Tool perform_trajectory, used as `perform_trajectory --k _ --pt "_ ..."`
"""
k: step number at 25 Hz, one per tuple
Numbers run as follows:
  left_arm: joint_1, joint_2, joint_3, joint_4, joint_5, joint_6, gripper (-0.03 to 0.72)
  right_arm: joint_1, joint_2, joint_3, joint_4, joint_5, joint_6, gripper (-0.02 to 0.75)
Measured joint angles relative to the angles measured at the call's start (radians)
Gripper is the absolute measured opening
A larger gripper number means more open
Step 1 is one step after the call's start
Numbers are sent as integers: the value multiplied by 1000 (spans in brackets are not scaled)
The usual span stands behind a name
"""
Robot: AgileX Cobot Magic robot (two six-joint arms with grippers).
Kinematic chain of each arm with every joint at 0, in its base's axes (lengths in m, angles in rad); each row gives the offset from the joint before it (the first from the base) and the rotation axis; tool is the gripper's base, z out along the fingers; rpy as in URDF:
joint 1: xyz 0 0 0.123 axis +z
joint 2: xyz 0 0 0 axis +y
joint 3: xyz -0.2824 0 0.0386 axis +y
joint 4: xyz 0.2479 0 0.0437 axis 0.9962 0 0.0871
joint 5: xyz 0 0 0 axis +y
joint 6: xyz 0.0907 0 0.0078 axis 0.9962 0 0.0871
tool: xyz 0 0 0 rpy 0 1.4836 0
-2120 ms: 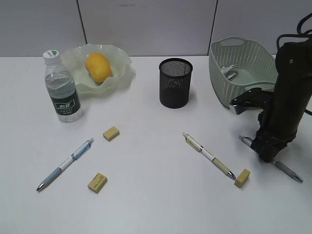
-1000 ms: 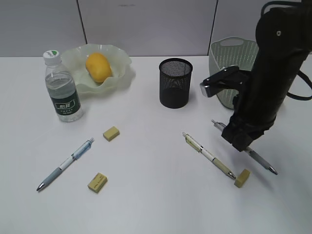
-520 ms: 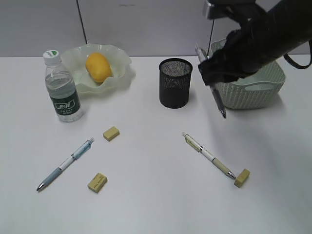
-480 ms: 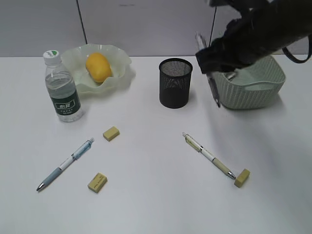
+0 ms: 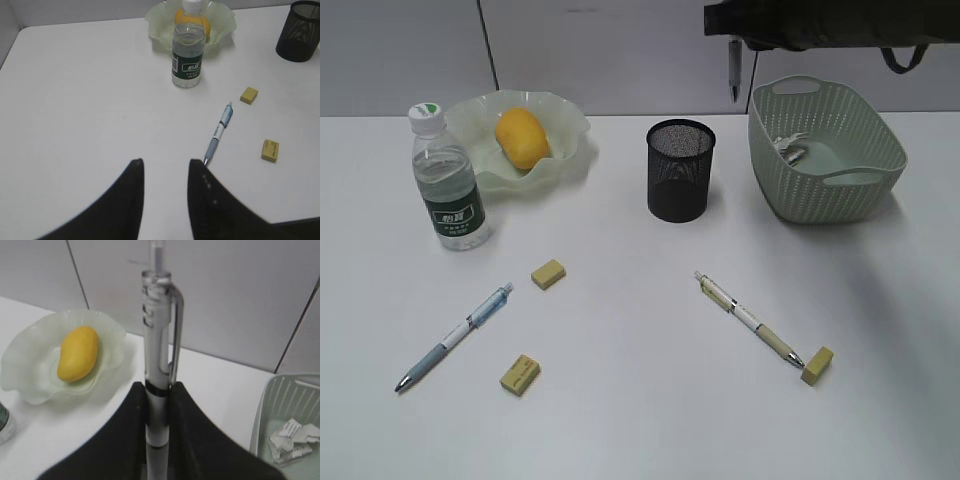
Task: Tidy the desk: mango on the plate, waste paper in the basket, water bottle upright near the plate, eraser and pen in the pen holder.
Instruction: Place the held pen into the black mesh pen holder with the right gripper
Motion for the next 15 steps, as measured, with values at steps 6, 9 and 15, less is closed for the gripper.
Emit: perform_trajectory --k 6,9,15 --pt "0 0 0 0 0 0 233 0 100 0 -1 -170 0 118" --pt "0 0 0 0 0 0 233 0 154 -10 -1 -220 0 118" --pt "0 0 0 0 0 0 233 0 235 -56 -68 -322 78 118"
